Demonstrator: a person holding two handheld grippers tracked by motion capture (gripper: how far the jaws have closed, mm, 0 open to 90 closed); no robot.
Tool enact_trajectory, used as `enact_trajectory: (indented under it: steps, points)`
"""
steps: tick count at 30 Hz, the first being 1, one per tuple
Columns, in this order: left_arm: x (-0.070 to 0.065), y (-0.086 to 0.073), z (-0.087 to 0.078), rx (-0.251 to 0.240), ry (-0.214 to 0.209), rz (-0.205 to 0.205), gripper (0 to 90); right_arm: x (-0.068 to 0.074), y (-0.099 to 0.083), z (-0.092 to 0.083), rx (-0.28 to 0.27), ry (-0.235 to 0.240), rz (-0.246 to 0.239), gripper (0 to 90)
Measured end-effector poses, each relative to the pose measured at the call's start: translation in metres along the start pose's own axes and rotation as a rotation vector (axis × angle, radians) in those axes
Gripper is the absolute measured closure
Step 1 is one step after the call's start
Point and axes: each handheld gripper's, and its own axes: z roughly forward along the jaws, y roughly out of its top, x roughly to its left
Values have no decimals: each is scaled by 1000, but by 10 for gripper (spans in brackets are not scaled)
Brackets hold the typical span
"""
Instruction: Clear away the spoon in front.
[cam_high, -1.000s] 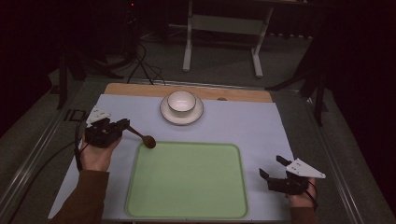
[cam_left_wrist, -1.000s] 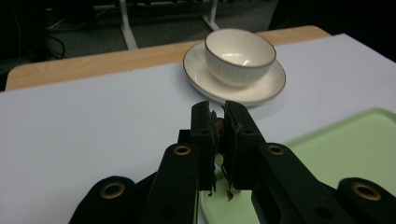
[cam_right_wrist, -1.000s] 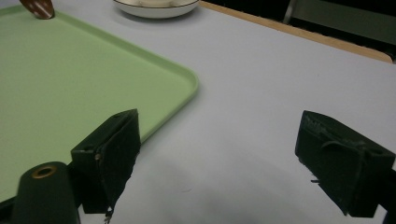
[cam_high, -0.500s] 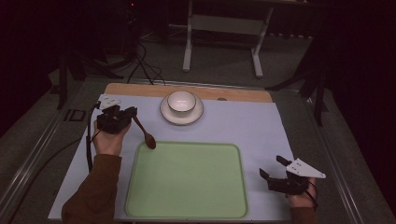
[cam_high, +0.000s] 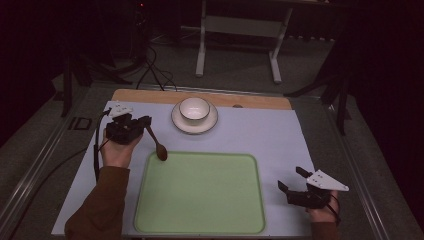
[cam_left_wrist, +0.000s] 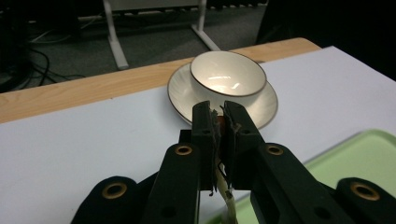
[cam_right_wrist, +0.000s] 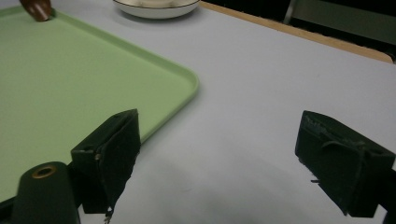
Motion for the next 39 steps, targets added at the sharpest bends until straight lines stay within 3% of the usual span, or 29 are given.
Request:
enact_trajectory:
  steps: [13,17,20,25,32,39]
  points:
    - [-12,-10,-33,29,-65,0,837,0,0,0,1,0,0,139]
    - [-16,-18,-39,97,-105,-4,837,0,0,0,1,-2,2,139]
    - [-16,-23,-39,120,-136,-10,837,0,0,0,1,-2,1,139]
    - [-15,-30,-30,161,-137,-7,819,0,0,1,3,-2,1,139]
    - [-11,-47,-1,213,-153,-25,789,0,0,1,3,-2,1,139]
    - [-13,-62,18,223,-191,-30,790,0,0,0,4,-1,-1,139]
